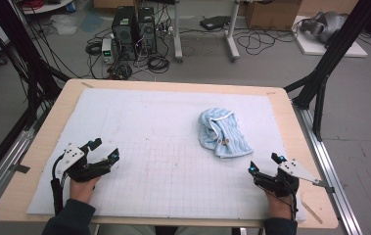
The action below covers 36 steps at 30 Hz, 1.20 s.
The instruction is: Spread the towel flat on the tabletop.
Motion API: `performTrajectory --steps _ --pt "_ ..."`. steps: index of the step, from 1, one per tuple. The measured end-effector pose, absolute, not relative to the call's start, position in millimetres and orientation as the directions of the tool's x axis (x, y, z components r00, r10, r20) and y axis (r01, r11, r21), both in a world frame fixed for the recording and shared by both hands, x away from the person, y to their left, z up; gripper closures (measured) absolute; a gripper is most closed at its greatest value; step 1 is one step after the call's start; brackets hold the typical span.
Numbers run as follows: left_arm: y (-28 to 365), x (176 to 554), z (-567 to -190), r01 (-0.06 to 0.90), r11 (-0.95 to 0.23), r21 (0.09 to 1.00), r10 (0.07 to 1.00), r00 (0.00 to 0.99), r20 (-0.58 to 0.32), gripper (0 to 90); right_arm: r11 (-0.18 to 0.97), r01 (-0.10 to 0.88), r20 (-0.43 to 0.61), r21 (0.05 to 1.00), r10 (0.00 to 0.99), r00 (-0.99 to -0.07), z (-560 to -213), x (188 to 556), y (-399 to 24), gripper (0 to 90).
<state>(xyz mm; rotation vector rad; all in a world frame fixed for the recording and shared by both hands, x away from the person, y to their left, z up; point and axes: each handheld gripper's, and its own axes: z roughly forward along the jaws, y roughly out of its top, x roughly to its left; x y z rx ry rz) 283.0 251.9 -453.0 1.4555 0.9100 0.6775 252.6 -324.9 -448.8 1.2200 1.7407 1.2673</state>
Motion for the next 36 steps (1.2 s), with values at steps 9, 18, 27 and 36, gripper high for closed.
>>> performTrajectory --steps 9,18,27,36 --pt "251.7 283.1 -453.0 0.144 0.039 0.989 0.85 0.516 -0.109 18.8 0.096 0.3 0.019 0.949 0.934 -0.356 -448.9 253.0 -325.7 12.3" --pt "251.8 283.4 -453.0 0.142 0.037 0.989 0.848 0.519 -0.106 18.8 0.081 0.306 0.037 0.949 0.932 -0.36 -448.3 253.1 -327.2 12.0" --pt "251.6 283.3 -452.9 0.143 0.031 0.989 0.851 0.515 -0.101 18.9 0.056 0.338 0.089 0.939 0.913 -0.398 -433.6 258.4 -313.0 12.2" --pt "252.4 283.6 -452.9 0.148 0.039 0.988 0.849 0.516 -0.111 18.8 0.098 0.328 0.068 0.94 0.886 -0.459 -419.8 275.2 -282.2 12.2"
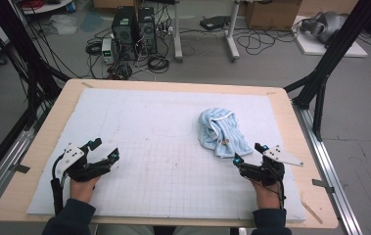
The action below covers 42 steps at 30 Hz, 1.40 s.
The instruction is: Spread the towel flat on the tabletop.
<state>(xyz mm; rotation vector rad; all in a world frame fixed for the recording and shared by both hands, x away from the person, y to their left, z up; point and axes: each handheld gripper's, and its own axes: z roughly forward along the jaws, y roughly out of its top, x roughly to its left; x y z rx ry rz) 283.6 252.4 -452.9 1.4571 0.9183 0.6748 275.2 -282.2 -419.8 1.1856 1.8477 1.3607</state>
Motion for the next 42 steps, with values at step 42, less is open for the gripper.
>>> performTrajectory --steps 42 --pt "253.0 284.5 -452.9 0.158 0.05 0.986 0.85 0.513 -0.125 19.1 0.337 0.542 -0.041 0.77 0.873 -0.486 -418.3 377.8 -216.5 37.6"
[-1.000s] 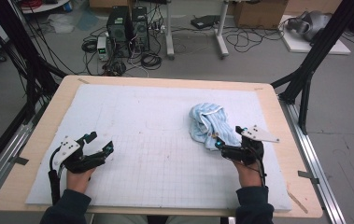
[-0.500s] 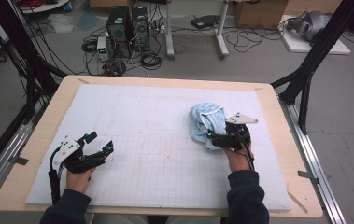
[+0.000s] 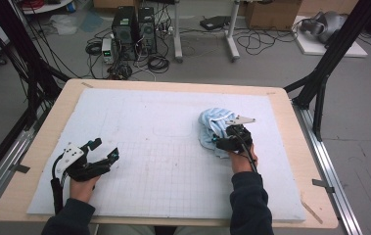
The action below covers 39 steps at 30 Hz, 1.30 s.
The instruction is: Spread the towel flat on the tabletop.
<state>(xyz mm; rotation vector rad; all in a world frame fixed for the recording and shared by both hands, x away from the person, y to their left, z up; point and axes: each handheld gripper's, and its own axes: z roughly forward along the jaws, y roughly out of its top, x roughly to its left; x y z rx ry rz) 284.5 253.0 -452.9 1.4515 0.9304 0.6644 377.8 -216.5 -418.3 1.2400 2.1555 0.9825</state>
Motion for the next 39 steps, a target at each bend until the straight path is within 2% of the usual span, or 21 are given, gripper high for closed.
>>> performTrajectory --steps 5,9,11,12,18,24,33,39 --pt "253.1 284.5 -452.9 0.158 0.05 0.986 0.85 0.512 -0.126 19.1 0.346 0.548 -0.058 0.762 0.879 -0.474 -418.6 378.2 -216.7 52.8" --pt "253.3 284.5 -452.9 0.16 0.05 0.986 0.85 0.511 -0.126 19.2 0.379 0.518 -0.096 0.766 0.865 -0.492 -414.9 374.3 -212.4 73.2" --pt "253.3 284.5 -452.9 0.16 0.05 0.986 0.85 0.512 -0.126 19.2 0.381 0.513 -0.093 0.769 0.861 -0.501 -413.8 372.9 -210.8 75.0" --pt "253.3 284.5 -452.9 0.16 0.05 0.986 0.85 0.511 -0.126 19.2 0.396 0.495 -0.086 0.774 0.839 -0.537 -411.8 370.1 -206.8 77.0" --pt "253.6 284.7 -452.9 0.159 0.05 0.986 0.85 0.511 -0.126 19.2 0.404 0.461 -0.042 0.79 0.786 -0.616 -408.2 361.0 -193.6 77.9" --pt "253.5 285.0 -452.9 0.161 0.057 0.985 0.851 0.508 -0.133 19.3 0.411 0.41 0.012 0.814 0.695 -0.719 -408.5 345.6 -161.3 77.7" --pt "253.2 285.1 -452.8 0.163 0.057 0.985 0.85 0.51 -0.134 19.4 0.378 0.381 0.089 0.844 0.602 -0.794 -409.3 330.9 -126.0 77.6" --pt "253.2 285.3 -452.6 0.166 0.051 0.985 0.851 0.509 -0.13 19.5 0.37 0.38 0.094 0.848 0.6 -0.794 -411.5 329.5 -121.5 76.7"
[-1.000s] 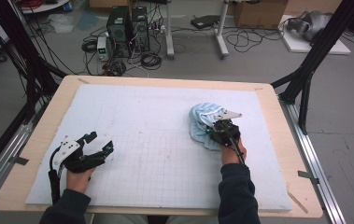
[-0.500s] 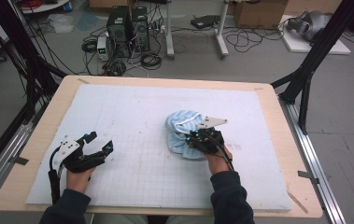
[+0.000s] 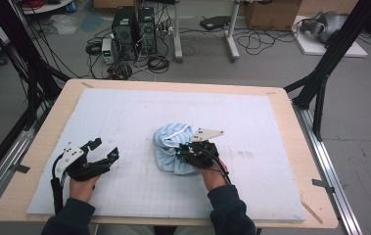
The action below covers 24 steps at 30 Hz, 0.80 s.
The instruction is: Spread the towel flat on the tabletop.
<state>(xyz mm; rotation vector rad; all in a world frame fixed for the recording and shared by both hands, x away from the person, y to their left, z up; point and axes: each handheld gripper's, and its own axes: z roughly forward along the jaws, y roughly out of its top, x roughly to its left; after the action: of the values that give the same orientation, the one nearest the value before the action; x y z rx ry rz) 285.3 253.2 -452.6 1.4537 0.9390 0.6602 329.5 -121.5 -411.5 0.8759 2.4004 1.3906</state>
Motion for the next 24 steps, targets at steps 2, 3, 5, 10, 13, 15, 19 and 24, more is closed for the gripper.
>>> performTrajectory --steps 2,3,5,10,13,15,19,24 --pt "253.0 285.6 -452.5 0.168 0.051 0.985 0.851 0.509 -0.131 20.4 0.362 0.388 0.105 0.848 0.602 -0.792 -411.5 329.0 -124.4 66.2" --pt "252.9 286.0 -452.4 0.17 0.052 0.984 0.85 0.509 -0.133 20.4 0.329 0.396 0.121 0.857 0.619 -0.776 -408.3 327.3 -129.4 54.3" --pt "253.3 286.6 -452.1 0.178 0.048 0.983 0.848 0.514 -0.134 20.4 0.3 0.379 0.119 0.875 0.626 -0.771 -402.7 323.8 -140.0 52.0" --pt "249.4 285.3 -449.3 0.182 0.035 0.983 0.833 0.538 -0.129 21.4 0.305 0.381 0.081 0.873 0.679 -0.729 -400.1 315.4 -174.5 46.0" --pt "239.9 284.3 -442.9 0.168 0.02 0.986 0.802 0.586 -0.116 23.3 0.32 0.402 0.073 0.858 0.698 -0.712 -403.8 313.3 -183.9 43.4" --pt "229.7 286.4 -437.8 0.171 0.012 0.985 0.777 0.619 -0.117 23.3 0.332 0.418 0.065 0.846 0.713 -0.698 -408.4 312.0 -189.2 41.9" --pt "208.5 291.8 -432.2 0.179 -0.019 0.984 0.732 0.672 -0.108 25.2 0.361 0.449 0.052 0.817 0.729 -0.682 -420.6 312.7 -190.4 37.1" --pt "176.9 300.4 -430.0 0.182 -0.088 0.979 0.665 0.743 -0.078 29.3 0.385 0.472 0.059 0.793 0.723 -0.688 -432.9 312.7 -184.4 36.0"
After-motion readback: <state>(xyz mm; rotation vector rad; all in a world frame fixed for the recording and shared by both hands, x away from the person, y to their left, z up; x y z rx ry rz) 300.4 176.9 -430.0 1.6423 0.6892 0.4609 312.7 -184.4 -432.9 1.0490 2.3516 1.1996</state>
